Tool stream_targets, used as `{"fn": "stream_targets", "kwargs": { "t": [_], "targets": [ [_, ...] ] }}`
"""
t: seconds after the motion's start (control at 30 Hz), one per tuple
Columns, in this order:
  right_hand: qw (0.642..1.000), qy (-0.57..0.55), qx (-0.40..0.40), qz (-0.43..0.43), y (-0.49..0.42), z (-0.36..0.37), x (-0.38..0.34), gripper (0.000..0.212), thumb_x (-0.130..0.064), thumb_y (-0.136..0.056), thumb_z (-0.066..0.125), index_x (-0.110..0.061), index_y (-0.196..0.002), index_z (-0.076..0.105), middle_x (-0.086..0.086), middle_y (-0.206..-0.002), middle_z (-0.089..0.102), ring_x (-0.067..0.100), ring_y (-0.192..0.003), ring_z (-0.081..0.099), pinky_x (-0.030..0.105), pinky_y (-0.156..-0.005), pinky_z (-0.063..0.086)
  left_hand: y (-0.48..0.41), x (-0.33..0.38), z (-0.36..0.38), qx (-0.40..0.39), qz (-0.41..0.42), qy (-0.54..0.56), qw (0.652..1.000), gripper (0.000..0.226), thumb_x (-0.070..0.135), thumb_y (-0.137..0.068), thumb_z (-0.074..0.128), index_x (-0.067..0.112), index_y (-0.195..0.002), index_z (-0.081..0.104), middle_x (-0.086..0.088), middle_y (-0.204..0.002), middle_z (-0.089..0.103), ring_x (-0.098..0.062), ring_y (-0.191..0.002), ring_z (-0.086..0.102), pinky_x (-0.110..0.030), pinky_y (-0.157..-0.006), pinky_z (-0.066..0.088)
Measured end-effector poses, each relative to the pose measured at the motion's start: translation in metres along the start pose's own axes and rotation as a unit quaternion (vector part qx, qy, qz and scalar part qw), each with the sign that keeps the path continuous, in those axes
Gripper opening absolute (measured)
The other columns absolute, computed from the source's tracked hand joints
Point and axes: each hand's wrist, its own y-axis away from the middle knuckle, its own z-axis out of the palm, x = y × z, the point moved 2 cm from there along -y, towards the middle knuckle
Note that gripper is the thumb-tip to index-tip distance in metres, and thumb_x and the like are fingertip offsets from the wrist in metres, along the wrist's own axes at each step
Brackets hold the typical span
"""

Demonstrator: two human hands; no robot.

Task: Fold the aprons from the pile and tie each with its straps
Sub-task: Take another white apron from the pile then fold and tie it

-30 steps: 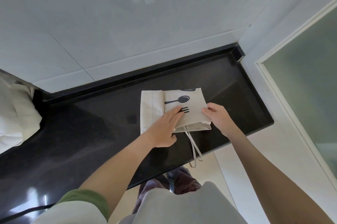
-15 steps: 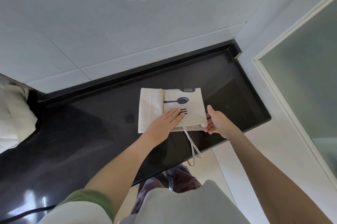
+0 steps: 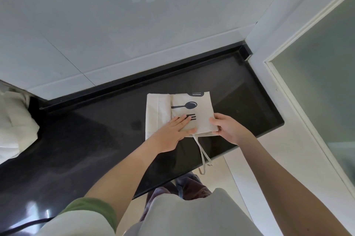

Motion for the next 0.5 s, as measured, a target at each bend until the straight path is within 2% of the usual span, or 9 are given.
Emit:
{"fn": "stream_targets", "kwargs": {
  "t": [0.07, 0.17, 0.27, 0.33, 0.43, 0.5],
  "targets": [
    [0.999, 0.028, -0.001, -0.015, 0.001, 0.000, 0.000, 0.025, -0.014, -0.098, 0.054, -0.015, -0.122, 0.058, 0.001, -0.118, 0.063, 0.019, -0.110, 0.057, 0.032, -0.095, 0.049, 0.000, 0.000, 0.001, 0.002, 0.002, -0.003, 1.000, 0.064, 0.013, -0.104, 0.036, 0.038, -0.152, 0.003, 0.002, -0.160, -0.014, -0.016, -0.138, -0.029, -0.026, -0.107, -0.024],
    [0.992, 0.106, 0.037, -0.054, 0.005, 0.000, -0.001, 0.019, -0.017, -0.098, 0.055, -0.013, -0.114, 0.064, -0.001, -0.105, 0.066, 0.017, -0.102, 0.060, 0.026, -0.088, 0.048, 0.001, -0.002, 0.002, 0.019, 0.008, 0.017, 1.000, 0.058, 0.017, -0.105, 0.034, 0.034, -0.153, 0.005, 0.000, -0.162, -0.006, -0.015, -0.140, -0.023, -0.026, -0.109, -0.021],
    [0.971, 0.188, 0.109, -0.094, 0.005, -0.001, -0.003, 0.023, -0.024, -0.098, 0.053, -0.005, -0.100, 0.066, 0.002, -0.094, 0.060, 0.018, -0.093, 0.058, 0.029, -0.082, 0.044, 0.002, -0.002, 0.003, 0.042, 0.015, 0.025, 0.999, 0.059, 0.016, -0.104, 0.037, 0.032, -0.152, 0.006, 0.000, -0.159, -0.007, -0.017, -0.142, -0.019, -0.030, -0.115, -0.012],
    [0.955, 0.238, 0.138, -0.112, 0.005, -0.003, -0.003, 0.027, -0.028, -0.098, 0.052, -0.004, -0.094, 0.064, 0.007, -0.090, 0.060, 0.021, -0.089, 0.058, 0.028, -0.076, 0.041, 0.003, -0.001, 0.006, 0.067, 0.023, 0.022, 0.997, 0.067, 0.009, -0.101, 0.043, 0.032, -0.150, 0.002, 0.001, -0.156, -0.010, -0.019, -0.142, -0.018, -0.034, -0.117, -0.007],
    [0.917, 0.347, 0.153, -0.122, 0.007, -0.006, -0.001, 0.025, -0.029, -0.100, 0.048, -0.008, -0.089, 0.056, 0.002, -0.078, 0.053, 0.015, -0.079, 0.052, 0.020, -0.067, 0.036, 0.004, 0.002, 0.011, 0.083, 0.025, 0.007, 0.996, 0.082, -0.003, -0.095, 0.048, 0.031, -0.148, -0.005, 0.000, -0.155, -0.013, -0.020, -0.141, -0.019, -0.034, -0.113, -0.013],
    [0.903, 0.385, 0.149, -0.117, 0.007, -0.008, 0.005, 0.020, -0.028, -0.099, 0.049, -0.011, -0.089, 0.051, -0.002, -0.076, 0.049, 0.013, -0.078, 0.051, 0.017, -0.063, 0.034, 0.005, 0.004, 0.013, 0.084, 0.029, -0.010, 0.996, 0.084, -0.005, -0.094, 0.049, 0.031, -0.149, -0.005, -0.001, -0.156, -0.012, -0.021, -0.142, -0.020, -0.035, -0.112, -0.015]
  ]
}}
